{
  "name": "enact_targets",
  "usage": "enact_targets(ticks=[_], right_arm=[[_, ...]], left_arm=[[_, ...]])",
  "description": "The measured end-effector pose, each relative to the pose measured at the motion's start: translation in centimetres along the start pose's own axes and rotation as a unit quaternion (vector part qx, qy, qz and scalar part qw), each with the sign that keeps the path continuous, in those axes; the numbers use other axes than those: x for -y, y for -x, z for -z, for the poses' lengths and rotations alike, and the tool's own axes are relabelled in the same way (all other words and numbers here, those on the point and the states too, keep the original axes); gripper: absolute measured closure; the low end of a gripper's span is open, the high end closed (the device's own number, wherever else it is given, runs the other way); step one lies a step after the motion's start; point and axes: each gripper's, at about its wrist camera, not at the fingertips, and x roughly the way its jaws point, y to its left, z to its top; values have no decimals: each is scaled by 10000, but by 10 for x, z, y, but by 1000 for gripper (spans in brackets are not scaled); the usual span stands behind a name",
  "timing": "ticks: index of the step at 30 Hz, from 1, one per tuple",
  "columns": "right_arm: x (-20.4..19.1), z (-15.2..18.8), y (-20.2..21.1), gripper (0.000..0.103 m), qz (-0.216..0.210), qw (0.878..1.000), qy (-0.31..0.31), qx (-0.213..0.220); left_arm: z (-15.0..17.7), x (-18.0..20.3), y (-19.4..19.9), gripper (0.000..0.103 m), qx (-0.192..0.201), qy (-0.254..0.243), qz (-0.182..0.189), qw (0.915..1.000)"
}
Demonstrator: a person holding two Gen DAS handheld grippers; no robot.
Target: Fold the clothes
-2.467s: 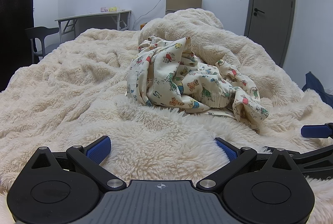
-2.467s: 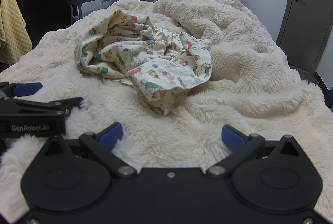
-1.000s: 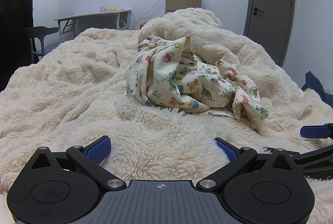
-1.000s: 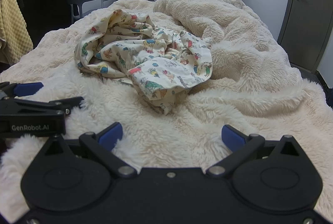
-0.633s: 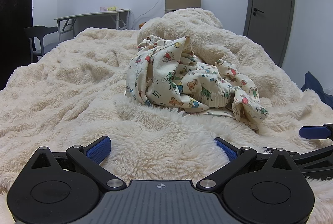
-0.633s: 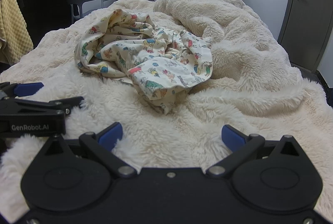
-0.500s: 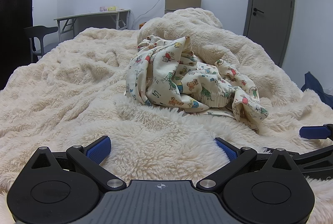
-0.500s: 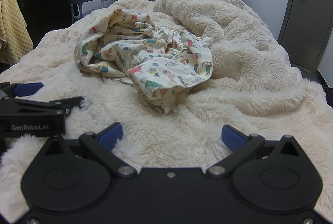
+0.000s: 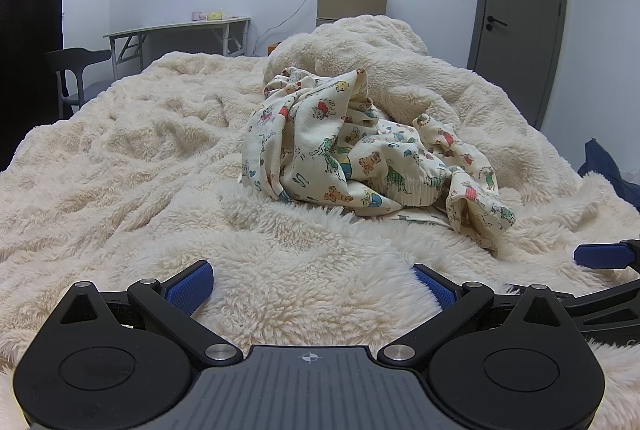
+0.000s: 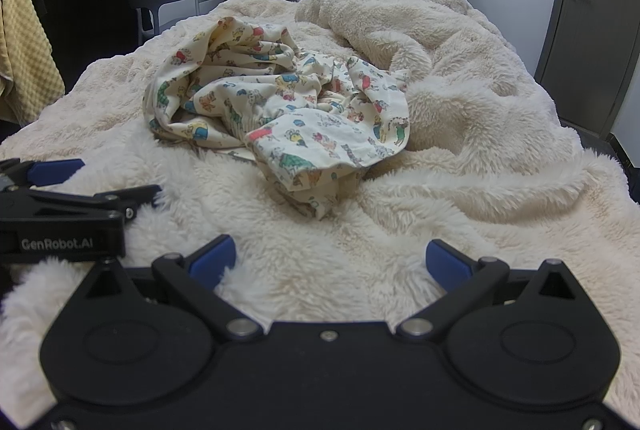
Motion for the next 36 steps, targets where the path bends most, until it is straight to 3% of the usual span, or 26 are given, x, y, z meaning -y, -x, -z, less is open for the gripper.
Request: enact_targets(ticks=[36], right_arm=[[1,-1,-3,0,-30,10000,9,-37]], left_arm=[[-1,-2,-2,0,-39,32,27,10000]])
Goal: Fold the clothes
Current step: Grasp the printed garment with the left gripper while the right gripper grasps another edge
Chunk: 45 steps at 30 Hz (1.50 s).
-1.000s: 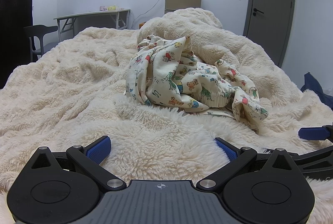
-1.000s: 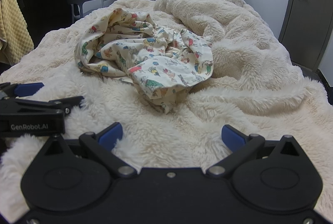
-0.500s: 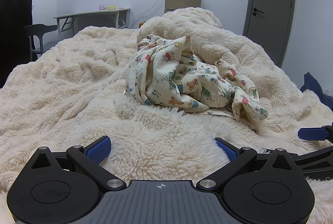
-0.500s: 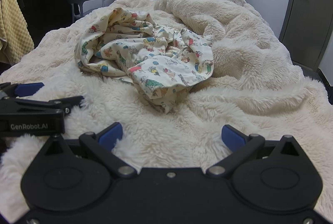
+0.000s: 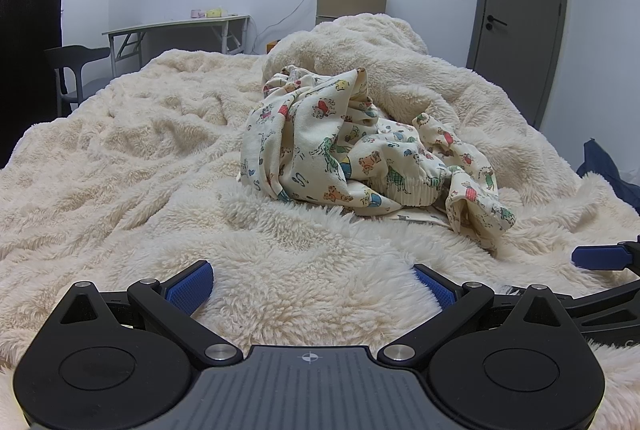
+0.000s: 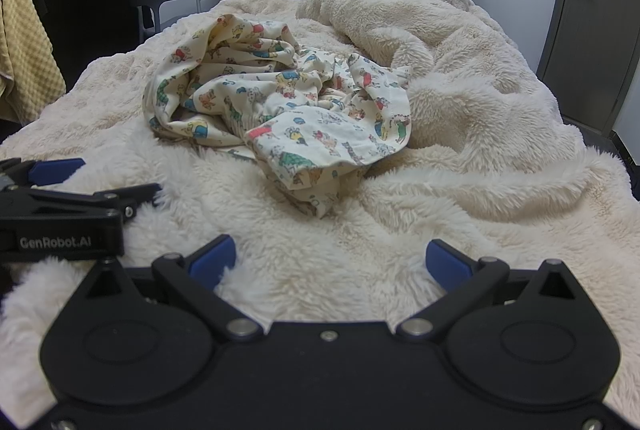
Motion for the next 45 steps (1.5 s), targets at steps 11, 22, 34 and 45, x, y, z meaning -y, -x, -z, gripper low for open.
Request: enact_targets(ticks=[11,22,34,45], right_arm=[[2,-2,-2,0,-111,9999,-2,-92],[29,-42,-2,0,-662,9934,933,113],[48,-70,-33,5,-947,9915,887,-126],[27,-88,-64,99,-1805,9786,793,-582]], left_arm=[[-3,-4,-3,0,-122,76,118,9998],[-80,-61,-7,0,711,-104,628,9954],[-82,-95,-105,16,-382,1086,2125,9704],[-94,-117,-96,87,-137,1652,3010,9391]])
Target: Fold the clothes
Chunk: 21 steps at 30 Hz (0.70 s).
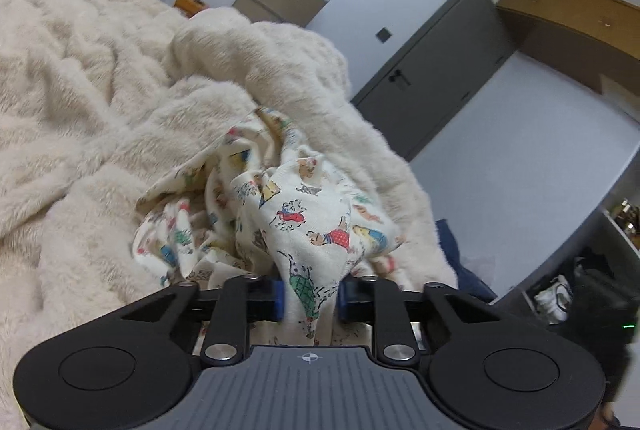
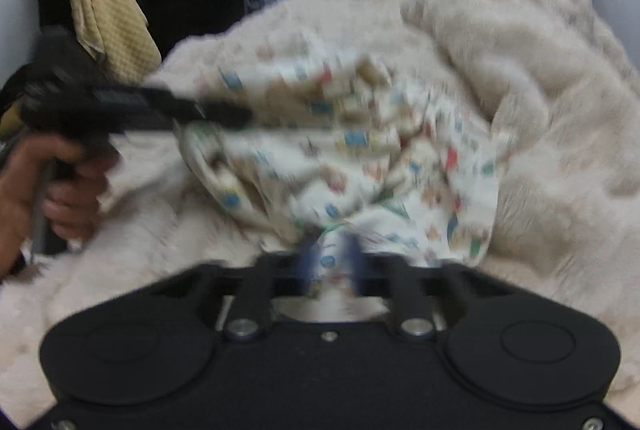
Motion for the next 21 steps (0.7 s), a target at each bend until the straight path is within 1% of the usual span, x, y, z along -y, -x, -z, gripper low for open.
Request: enact_targets(ticks=[1,2,5,6,7,8,9,10,11,13,14,16,17,19,20,21], right_arm=[[4,0,3,100,-26,10000,-30,32],[13,-4,13,100,7,9998,-112,175],[36,-21,54,101,459,9951,-319,816],[43,-25,64,101,542,9930,-397,972],[52,-31,79,101,689,9893,-489,1192],[65,-41,103,101,1008,9818,-569,1505],[69,-44,112,101,1279,9771,-517,1617],[73,-47,120,101,1556,9722,-438,1697],[73,-48,123,100,1817,9687,-299,1664],[71,-43,124,86,2127,9648,-170,1540],[67,-39,125,82,2190,9632,-132,1553],[58,-31,125,65,2064,9651,1,1609],[47,-24,123,61,1822,9692,141,1650],[21,-13,119,49,1148,9784,509,1640],[11,-10,116,46,889,9808,687,1593],[-4,-5,111,40,493,9824,993,1502]], left_arm=[[-5,3,8,88,103,-31,52,9999],[-9,4,12,89,173,-48,89,9998],[-25,9,42,91,547,-18,240,9982],[-31,9,52,91,648,54,334,9973],[-35,10,61,91,729,162,452,9962],[-38,10,70,91,785,263,561,9950],[-40,11,79,91,851,406,708,9930],[-41,12,84,90,893,508,807,9914],[-41,14,88,90,913,572,861,9904],[-37,17,93,90,846,747,955,9890],[-34,17,92,90,782,800,999,9887],[-29,18,90,90,659,895,1083,9879],[-26,19,88,90,611,937,1114,9875],[-23,18,82,90,551,969,1139,9872],[-22,18,80,90,536,968,1142,9873],[-21,19,79,90,531,959,1136,9875]])
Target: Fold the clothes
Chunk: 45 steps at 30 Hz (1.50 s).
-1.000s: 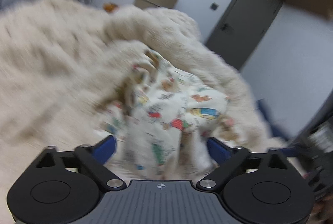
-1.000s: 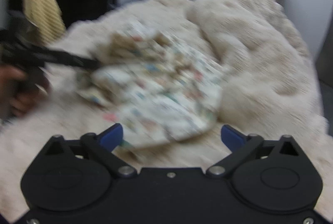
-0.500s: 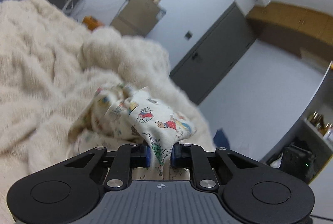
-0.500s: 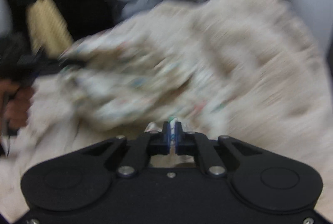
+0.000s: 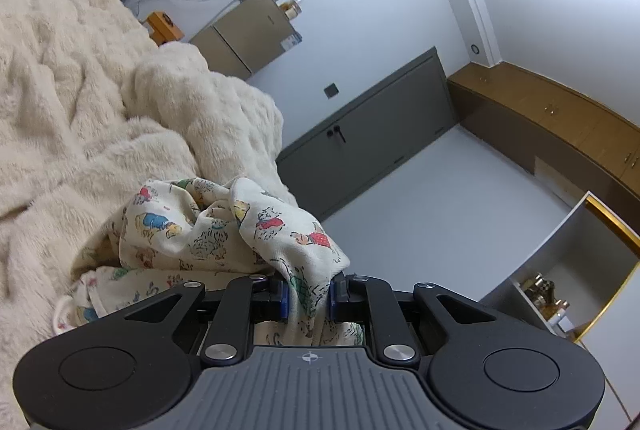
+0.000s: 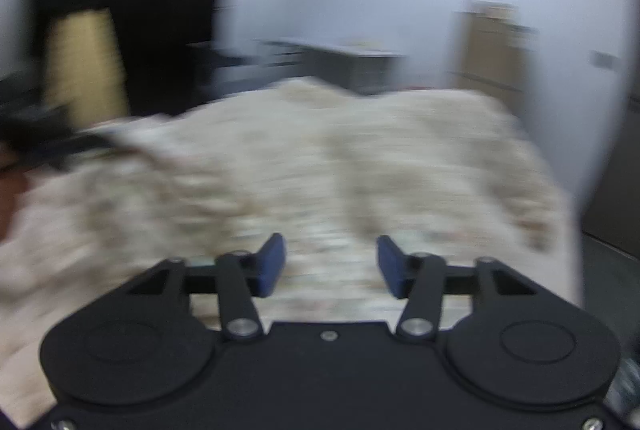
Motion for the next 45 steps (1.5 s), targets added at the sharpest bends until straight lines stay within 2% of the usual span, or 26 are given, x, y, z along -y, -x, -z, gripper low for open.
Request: enact_targets(ticks=[2,4,6,8,9,10,12,13,15,17,19,21,24,25,26,28,29,30,32,34,36,38,40,43,44,45], right_arm=[[-31,8,-6,38,-698,9968,396,-19],[-51,14,-14,38,-991,9932,609,-33],[-66,17,-17,38,-1005,9917,808,0],[-76,19,-30,44,-991,9912,872,-43],[-74,17,-35,59,-1032,9912,822,-98],[-72,16,-38,81,-1105,9910,740,-170],[-62,15,-42,89,-1302,9899,476,-304],[-56,15,-38,91,-1232,9913,397,-253],[-43,12,-32,93,-1016,9944,260,-108],[-18,11,-10,96,-756,9968,-124,221],[20,11,30,102,-406,9930,-743,819],[44,13,57,103,-69,9884,-999,1142],[76,18,103,103,643,9745,-1279,1727],[88,21,123,103,1047,9642,-1412,1984],[105,24,153,103,1662,9455,-1620,2285],[118,28,177,103,2232,9296,-1665,2415],[124,31,190,103,2332,9273,-1651,2420],[131,32,201,97,2349,9283,-1636,2374],[134,34,202,88,2124,9421,-1573,2061],[133,38,188,59,1900,9556,-1509,1673],[129,42,170,46,1508,9683,-1472,1341],[122,46,146,40,1104,9794,-1403,947],[103,53,110,33,725,9903,-1103,426],[62,59,66,25,367,9978,-543,-41],[46,64,52,24,242,9989,-357,-168],[28,68,36,24,91,9993,-197,-292]], left_arm=[[1,1,-2,90,5,-36,-37,10000],[1,3,-1,90,-3,-80,-64,9999],[1,1,-4,90,-28,-71,-56,10000],[2,-3,-6,90,-48,-46,-39,10000],[3,-4,-6,90,-73,-70,-28,9999],[4,-5,-6,90,-105,-107,-9,9999],[6,-5,-5,86,-171,-205,13,9996],[6,-5,-4,83,-232,-314,18,9992],[9,-3,-3,79,-324,-519,19,9981],[14,0,-3,74,-436,-830,-8,9956],[24,8,-5,66,-594,-1359,-140,9888],[34,16,-9,58,-709,-1788,-281,9809],[57,32,-18,49,-911,-2593,-567,9598],[65,37,-21,48,-978,-2866,-665,9507],[71,40,-24,48,-1024,-3046,-746,9440],[79,43,-31,47,-1087,-3294,-889,9337],[82,44,-34,47,-1119,-3416,-960,9282],[86,44,-37,47,-1158,-3482,-995,9249],[88,40,-39,47,-1199,-3501,-1052,9231],[89,36,-39,46,-1205,-3512,-1126,9216],[91,32,-37,44,-1224,-3548,-1239,9186],[94,29,-35,39,-1263,-3636,-1420,9120],[100,27,-33,32,-1325,-3850,-1704,8973],[111,25,-28,29,-1408,-4190,-1973,8750],[113,23,-27,29,-1430,-4221,-1992,8727],[113,20,-26,28,-1459,-4167,-1943,8760]])
